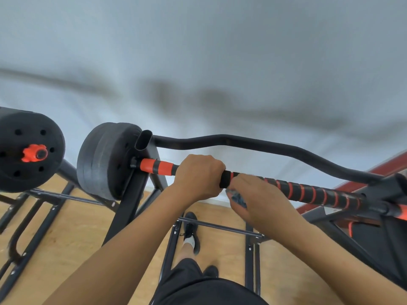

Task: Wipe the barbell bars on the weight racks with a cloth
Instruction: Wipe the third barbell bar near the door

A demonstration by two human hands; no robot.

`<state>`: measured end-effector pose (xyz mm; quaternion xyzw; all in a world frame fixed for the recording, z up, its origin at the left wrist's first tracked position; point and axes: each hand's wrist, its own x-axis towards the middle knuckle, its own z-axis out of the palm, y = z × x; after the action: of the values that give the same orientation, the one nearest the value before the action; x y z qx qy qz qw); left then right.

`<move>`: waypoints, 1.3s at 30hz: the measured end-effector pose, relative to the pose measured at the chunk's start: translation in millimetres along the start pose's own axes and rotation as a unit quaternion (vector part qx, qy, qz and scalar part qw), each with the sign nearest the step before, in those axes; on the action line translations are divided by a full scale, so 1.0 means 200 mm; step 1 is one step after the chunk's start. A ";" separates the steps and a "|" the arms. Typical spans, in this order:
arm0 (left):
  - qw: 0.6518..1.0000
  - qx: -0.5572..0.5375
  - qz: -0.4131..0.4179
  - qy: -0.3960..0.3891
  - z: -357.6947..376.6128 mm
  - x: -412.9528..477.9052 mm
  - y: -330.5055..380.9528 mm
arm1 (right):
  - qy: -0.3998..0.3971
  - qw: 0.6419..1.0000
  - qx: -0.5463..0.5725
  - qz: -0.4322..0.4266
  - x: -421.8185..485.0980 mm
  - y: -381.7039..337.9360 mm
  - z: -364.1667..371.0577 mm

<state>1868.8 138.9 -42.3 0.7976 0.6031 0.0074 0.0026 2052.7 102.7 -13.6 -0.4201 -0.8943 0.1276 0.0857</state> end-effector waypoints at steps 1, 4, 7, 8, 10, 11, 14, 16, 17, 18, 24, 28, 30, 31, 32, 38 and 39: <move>1.000 -0.004 0.000 -0.004 0.00 0.00 0.00 | 0.002 1.000 0.015 0.007 -0.02 0.01 -0.01; 1.000 -0.006 0.000 -0.005 0.00 -0.01 0.00 | 0.078 0.990 0.083 0.082 0.06 0.10 -0.11; 1.000 0.006 0.010 0.003 0.00 -0.02 0.00 | 0.050 0.982 0.106 0.147 0.17 0.18 -0.17; 1.000 0.010 0.011 0.004 0.00 -0.02 0.01 | 0.018 0.981 0.113 0.155 0.19 0.17 -0.16; 1.000 0.015 0.007 -0.001 -0.01 -0.02 0.01 | -0.018 0.987 0.060 0.150 0.19 0.13 -0.09; 1.000 0.014 0.004 -0.007 -0.02 -0.01 0.01 | -0.016 0.990 0.021 0.140 0.19 0.10 -0.08; 1.000 -0.001 -0.004 -0.028 -0.02 0.01 0.01 | 0.011 0.995 0.002 0.097 0.11 0.03 -0.07; 1.000 -0.004 -0.004 -0.030 -0.02 0.01 0.00 | -0.004 0.999 0.001 0.046 0.02 -0.01 -0.04; 1.000 -0.003 -0.003 -0.028 -0.01 0.01 0.00 | -0.018 1.000 -0.012 0.012 -0.02 -0.03 -0.01; 1.000 -0.004 -0.002 -0.026 -0.01 0.01 0.00 | -0.026 0.999 -0.020 -0.010 -0.06 -0.05 0.01; 1.000 -0.006 0.003 -0.009 -0.01 -0.01 0.00 | 0.132 0.982 0.100 0.094 0.11 0.15 -0.20; 1.000 0.006 0.005 -0.011 -0.02 -0.02 0.01 | -0.006 0.988 0.087 0.130 0.22 0.17 -0.14; 1.000 0.009 0.002 -0.029 -0.04 -0.01 0.01 | -0.029 0.990 0.038 0.132 0.22 0.14 -0.07; 0.999 0.007 0.003 -0.039 -0.05 0.00 0.01 | -0.014 0.991 0.016 0.130 0.21 0.13 -0.06; 0.999 0.005 0.005 -0.049 -0.05 0.01 0.00 | 0.000 0.992 0.001 0.125 0.20 0.13 -0.05; 0.964 -0.110 0.030 -0.239 -0.11 0.12 -0.05 | 0.000 0.996 -0.034 0.078 0.17 0.08 -0.09; 0.940 -0.159 0.027 -0.300 -0.14 0.14 -0.06 | 0.001 0.997 -0.034 0.070 0.16 0.08 -0.09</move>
<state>1864.1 169.5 -14.8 0.7683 0.5433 -0.1362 0.3098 2049.5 140.6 1.0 -0.4848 -0.8663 0.1023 0.0631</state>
